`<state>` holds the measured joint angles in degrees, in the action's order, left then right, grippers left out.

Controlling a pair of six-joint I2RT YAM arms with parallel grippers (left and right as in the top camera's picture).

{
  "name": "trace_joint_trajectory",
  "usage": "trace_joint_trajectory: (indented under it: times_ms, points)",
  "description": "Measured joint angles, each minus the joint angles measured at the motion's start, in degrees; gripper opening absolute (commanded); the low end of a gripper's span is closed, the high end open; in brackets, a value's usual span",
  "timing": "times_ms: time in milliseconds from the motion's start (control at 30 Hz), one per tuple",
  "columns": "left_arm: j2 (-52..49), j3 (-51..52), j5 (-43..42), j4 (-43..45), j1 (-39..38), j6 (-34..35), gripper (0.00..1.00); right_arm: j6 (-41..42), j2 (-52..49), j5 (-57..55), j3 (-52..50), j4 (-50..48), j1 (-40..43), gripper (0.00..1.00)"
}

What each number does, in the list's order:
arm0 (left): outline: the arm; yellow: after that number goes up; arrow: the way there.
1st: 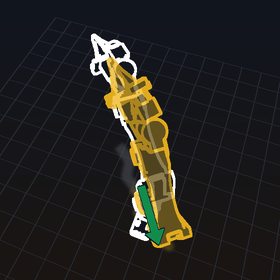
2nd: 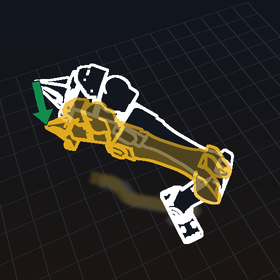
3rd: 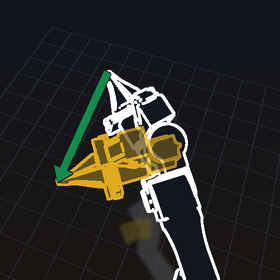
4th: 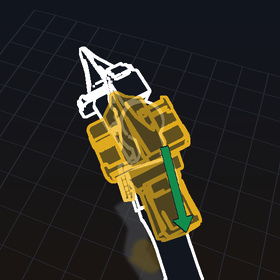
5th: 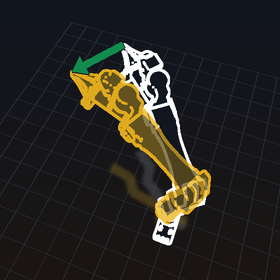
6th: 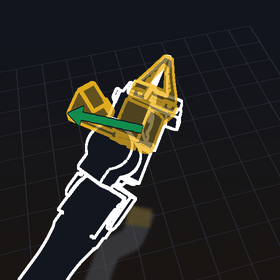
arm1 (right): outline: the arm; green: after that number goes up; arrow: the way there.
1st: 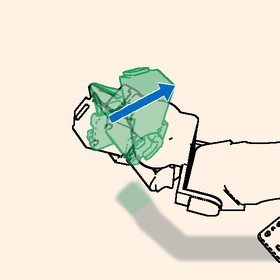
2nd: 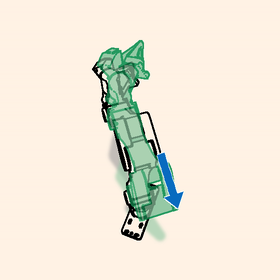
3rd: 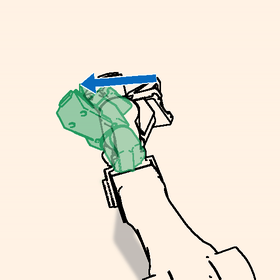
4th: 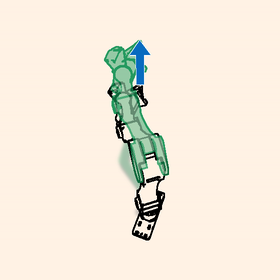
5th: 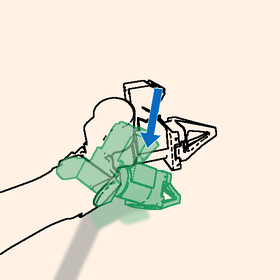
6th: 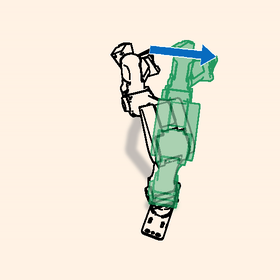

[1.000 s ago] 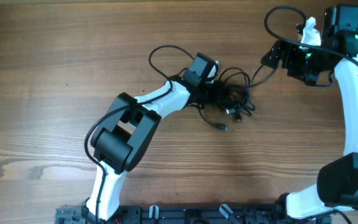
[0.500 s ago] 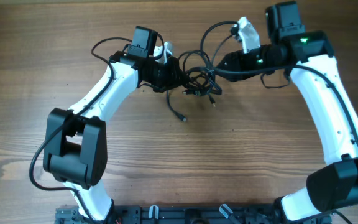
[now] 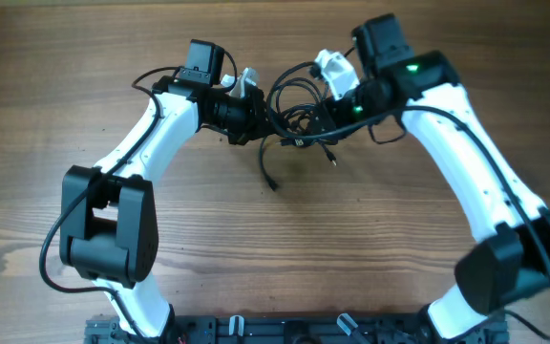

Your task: Untangle cables

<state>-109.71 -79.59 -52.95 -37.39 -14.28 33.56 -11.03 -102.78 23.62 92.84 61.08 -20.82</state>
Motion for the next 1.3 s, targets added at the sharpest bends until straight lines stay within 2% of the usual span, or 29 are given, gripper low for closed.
trace_joint_trajectory:
  times_ms: [33, 67, 233, 367, 467, 633, 700, 767, 833, 900, 1000, 1033, 1067, 1100, 1133, 1167, 1233, 1300]
  points:
    - [0.0, 0.0, 0.1, 0.0, 0.0, 0.0, 0.04, -0.2, -1.0, -0.6, 0.0, -0.5, -0.2, 0.11]
    - [0.0, 0.0, 0.2, -0.2, 0.1, 0.0, 0.04, 0.3, -2.1, -1.2, 0.0, -1.4, -0.1, 0.04]
    - [0.0, 0.0, 1.0, -0.2, 0.2, 0.0, 0.04, 3.4, -1.7, -1.0, 0.1, -3.6, 0.0, 0.04]
    - [0.2, 0.0, -0.2, -0.1, -0.1, 0.2, 0.04, 8.9, 4.6, 3.2, 0.8, -5.6, 2.1, 0.04]
    - [1.4, -0.8, -2.8, -1.5, -0.8, 0.4, 0.04, 15.2, 9.6, 12.6, 0.9, -7.6, 10.1, 0.04]
    - [2.8, -2.6, -5.1, -1.9, -1.7, 0.9, 0.04, 20.6, 10.6, 33.6, 0.8, -8.5, 24.7, 0.04]
    - [2.9, -2.8, -5.3, -2.1, -1.9, 1.4, 0.04, 22.1, 10.6, 36.4, 0.8, -8.2, 28.8, 0.04]
    - [2.9, -3.1, -2.7, -3.5, -2.2, 1.2, 0.04, 25.0, 10.7, 35.0, 1.0, -9.1, 33.8, 0.04]
    - [1.7, -0.9, 2.2, -5.8, -1.1, 0.6, 0.04, 28.3, 12.5, 23.9, 1.7, -5.8, 40.7, 0.04]
    - [1.4, -0.6, 3.9, -6.5, -1.0, -0.1, 0.04, 31.1, 13.2, 11.3, 2.2, 0.0, 40.3, 0.04]
    - [1.4, -0.6, 5.2, -6.5, -1.0, -0.4, 0.04, 31.6, 13.1, 4.6, 2.2, 3.2, 39.8, 0.06]
    - [1.4, -0.6, 5.3, -6.5, -1.0, -0.5, 0.04, 31.0, 13.1, 3.4, 2.1, 3.9, 39.5, 0.18]
    - [1.4, -0.6, 5.6, -6.5, -1.0, -0.5, 0.04, 30.1, 12.9, 2.4, 2.1, 5.0, 39.0, 0.53]
    - [1.4, -0.6, 6.7, -6.5, -1.0, -0.5, 0.04, 29.0, 12.7, 1.3, 2.1, 5.6, 38.5, 0.79]
    - [1.4, -0.6, 7.5, -6.6, -0.9, -0.5, 0.04, 27.8, 12.6, 0.6, 2.1, 6.1, 38.1, 0.87]
    - [1.4, -0.5, 8.8, -6.6, -0.6, -0.5, 0.04, 25.1, 12.5, -0.2, 2.1, 6.8, 37.0, 0.89]
    - [1.4, -0.5, 9.9, -6.6, -0.3, -0.5, 0.04, 20.9, 12.2, -0.1, 2.1, 6.8, 34.6, 0.89]
    - [1.4, -0.5, 10.3, -6.6, -0.3, -0.5, 0.04, 13.5, 12.1, 5.2, 2.1, 6.0, 31.3, 0.88]
